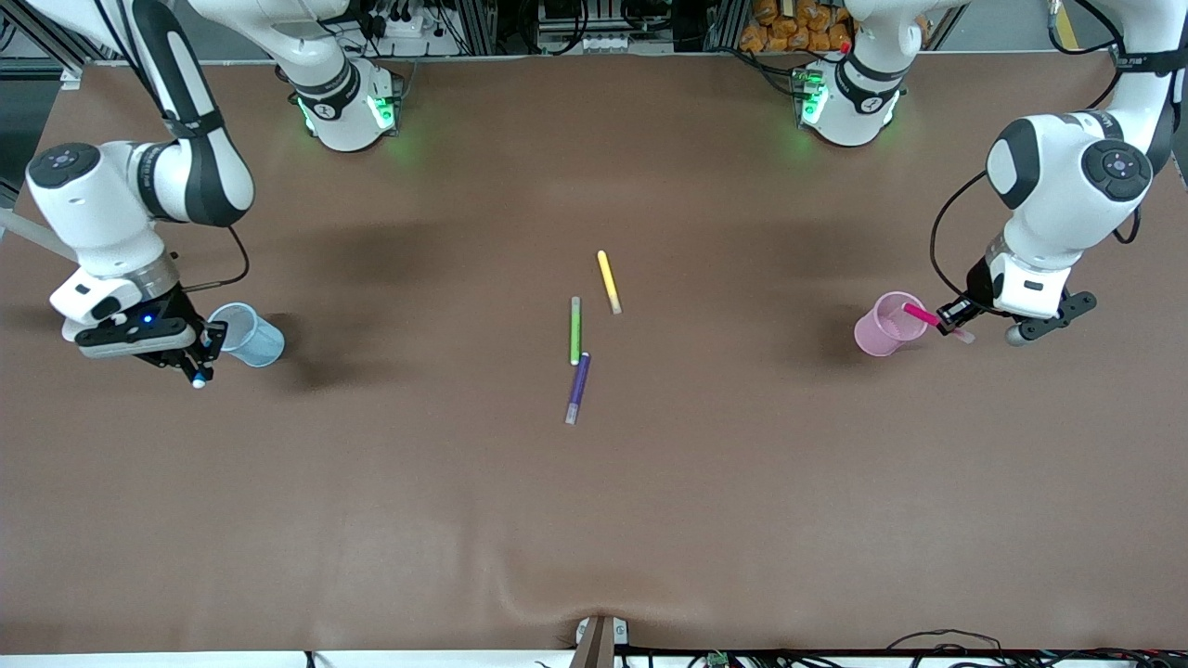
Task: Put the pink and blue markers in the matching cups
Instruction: 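Release the pink marker and blue marker into their cups with both grippers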
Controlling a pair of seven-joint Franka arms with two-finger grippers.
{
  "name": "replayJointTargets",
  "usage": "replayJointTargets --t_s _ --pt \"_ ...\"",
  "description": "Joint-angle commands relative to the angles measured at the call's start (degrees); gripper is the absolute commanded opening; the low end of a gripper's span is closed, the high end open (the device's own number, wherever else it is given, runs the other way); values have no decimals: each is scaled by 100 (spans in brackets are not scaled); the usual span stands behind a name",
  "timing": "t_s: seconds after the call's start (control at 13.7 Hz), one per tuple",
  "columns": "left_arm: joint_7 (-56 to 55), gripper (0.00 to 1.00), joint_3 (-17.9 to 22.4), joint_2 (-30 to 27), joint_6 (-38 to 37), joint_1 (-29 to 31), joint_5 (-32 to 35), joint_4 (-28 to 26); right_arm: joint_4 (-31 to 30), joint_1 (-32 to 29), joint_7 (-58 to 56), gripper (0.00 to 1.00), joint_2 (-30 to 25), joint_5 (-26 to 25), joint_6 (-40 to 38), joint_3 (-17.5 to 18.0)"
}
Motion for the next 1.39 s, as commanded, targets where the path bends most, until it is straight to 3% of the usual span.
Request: replayJointTargets --t_s 0.0,0.36,0.44,0.51,0.58,0.66,0.8,0.88,1.02,1.09,1.17,1.24,1.31 --pt "-61 0 -59 96 96 -11 -26 -21 -503 -122 -29 0 -335 -73 330 87" --pt "-78 0 -156 272 61 -20 -26 -21 -961 -139 -29 0 -300 -73 1017 78" --pt "-157 11 -217 290 43 -20 -26 -12 -987 -200 -29 0 -283 -73 1061 78" --pt "-323 31 -287 334 8 -20 -26 6 -1022 -227 -29 0 -283 -73 1062 78" --pt "-455 89 -349 360 -62 -20 -26 32 -1058 -227 -37 0 -283 -73 1062 78" --pt "-509 100 -401 369 -80 -20 -26 50 -1093 -227 -46 0 -274 -73 1070 78" --pt "-474 100 -428 360 -176 -11 -17 146 -1128 -227 -46 0 -265 -73 1175 78" --pt "-457 100 -428 360 -420 -11 -17 294 -1128 -227 -37 5 -265 -73 1176 78" --pt "-413 100 -428 360 -1105 -2 -9 715 -1128 -227 -20 29 -247 -73 1167 78" --pt "-386 100 -428 360 -1474 -2 -9 944 -1120 -236 6 65 -239 -73 1167 78" --pt "-386 100 -428 369 -1773 -11 9 1181 -1085 -236 15 79 -230 -82 1167 78" --pt "-386 100 -428 369 -2124 -11 61 1427 -1058 -236 24 100 -230 -73 1167 78" --pt "-351 100 -428 369 -2450 -11 70 1656 -1014 -236 24 100 -221 -73 1158 87"
